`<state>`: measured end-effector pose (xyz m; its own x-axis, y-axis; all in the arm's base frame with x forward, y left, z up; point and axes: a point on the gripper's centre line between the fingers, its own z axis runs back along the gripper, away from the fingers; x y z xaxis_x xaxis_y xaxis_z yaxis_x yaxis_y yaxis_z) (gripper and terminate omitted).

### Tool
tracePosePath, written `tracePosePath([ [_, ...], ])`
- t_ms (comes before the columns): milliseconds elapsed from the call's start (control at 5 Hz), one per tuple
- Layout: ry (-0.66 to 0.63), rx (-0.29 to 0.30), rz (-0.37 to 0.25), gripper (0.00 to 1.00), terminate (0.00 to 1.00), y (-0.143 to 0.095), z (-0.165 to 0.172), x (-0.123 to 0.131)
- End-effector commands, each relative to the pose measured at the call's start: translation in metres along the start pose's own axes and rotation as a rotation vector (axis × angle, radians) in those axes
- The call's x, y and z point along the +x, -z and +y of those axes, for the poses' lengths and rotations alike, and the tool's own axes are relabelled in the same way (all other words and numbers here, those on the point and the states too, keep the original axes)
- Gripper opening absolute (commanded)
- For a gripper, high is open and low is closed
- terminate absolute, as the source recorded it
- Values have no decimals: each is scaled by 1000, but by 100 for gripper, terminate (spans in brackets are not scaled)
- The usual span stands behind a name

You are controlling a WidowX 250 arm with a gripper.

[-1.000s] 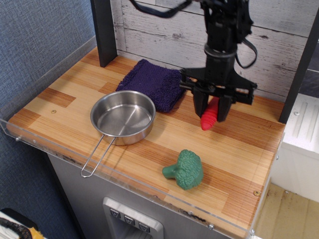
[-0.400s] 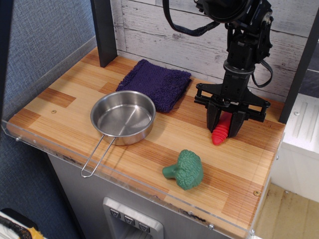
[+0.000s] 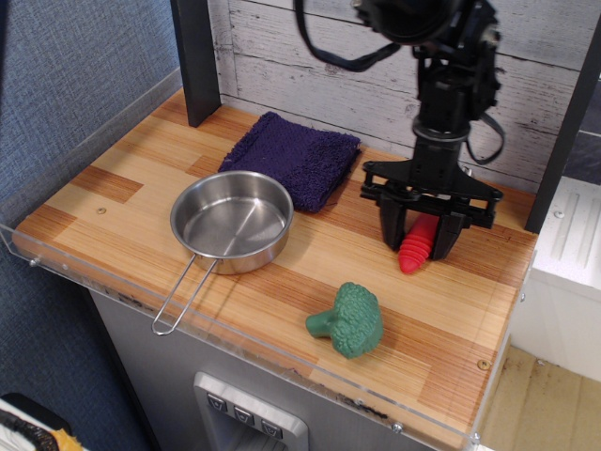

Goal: Move the red fork to the back right corner of the table and to the right of the purple cloth.

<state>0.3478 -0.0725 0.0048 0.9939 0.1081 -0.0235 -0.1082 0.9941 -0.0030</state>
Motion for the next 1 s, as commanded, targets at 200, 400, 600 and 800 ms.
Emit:
tracePosePath([
  [200, 27, 38, -219, 100, 0, -93, 18, -14],
  [400, 27, 42, -272, 100, 0, -120, 33, -24],
  [600, 24, 34, -264, 100, 0, -122, 51, -31],
  [800, 47, -22, -259, 100, 0, -114, 70, -32],
])
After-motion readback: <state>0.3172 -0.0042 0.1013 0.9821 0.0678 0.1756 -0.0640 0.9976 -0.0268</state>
